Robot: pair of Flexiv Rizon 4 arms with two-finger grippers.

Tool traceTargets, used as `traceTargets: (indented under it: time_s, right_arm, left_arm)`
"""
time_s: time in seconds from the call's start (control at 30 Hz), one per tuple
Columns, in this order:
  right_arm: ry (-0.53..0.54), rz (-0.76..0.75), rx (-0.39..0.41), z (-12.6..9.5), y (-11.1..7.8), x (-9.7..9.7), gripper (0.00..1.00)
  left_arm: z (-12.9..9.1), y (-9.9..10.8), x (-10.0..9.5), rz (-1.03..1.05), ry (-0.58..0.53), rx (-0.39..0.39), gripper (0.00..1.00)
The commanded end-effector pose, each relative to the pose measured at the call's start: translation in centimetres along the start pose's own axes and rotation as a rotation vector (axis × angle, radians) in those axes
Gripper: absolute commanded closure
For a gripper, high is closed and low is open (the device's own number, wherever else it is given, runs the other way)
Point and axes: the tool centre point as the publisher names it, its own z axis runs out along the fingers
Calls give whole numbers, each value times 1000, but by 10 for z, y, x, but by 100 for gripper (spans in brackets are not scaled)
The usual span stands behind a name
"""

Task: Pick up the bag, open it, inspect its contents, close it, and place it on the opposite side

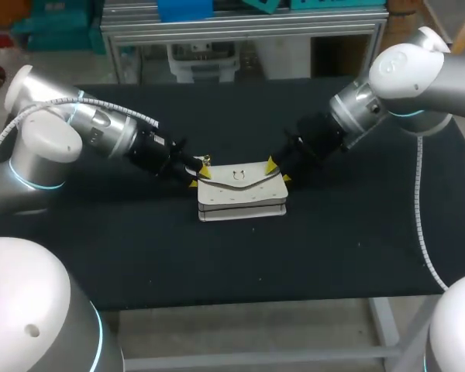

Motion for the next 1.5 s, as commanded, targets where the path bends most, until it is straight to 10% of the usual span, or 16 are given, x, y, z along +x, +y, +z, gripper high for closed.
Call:
traceTargets:
  time_s: [0.03,0.2,0.3,0.4,0.67,0.97,1.07,1.13,1.4,1.5]
  right_arm:
    - [6,-5,5,7,5,-1,100]
    - [15,-26,-19,5,4,-4,100]
    - [11,-28,-31,1,4,-3,35]
    - [9,-21,-49,-3,5,-5,7]
    - [17,-14,-90,-11,16,-1,50]
    - [0,-28,-89,0,28,2,56]
    - [-15,-30,-82,6,30,-1,60]
    - [-32,-43,-84,8,31,-3,100]
    - [-33,-72,-111,3,24,-11,100]
    - [-37,-81,-119,0,23,-13,100]
  left_arm:
    - [9,-9,1,-7,-10,-5,100]
    - [6,-12,-2,-5,-14,2,100]
    - [2,-10,0,10,-11,9,75]
    - [0,-10,1,16,-8,15,67]
    - [-3,-13,0,17,1,21,75]
    - [2,-27,1,22,11,6,78]
    - [6,-33,0,22,12,-4,100]
    - [7,-34,-2,28,5,-6,100]
    - [0,-25,-10,99,-22,-14,100]
    - [-5,-21,-9,113,-19,-8,42]
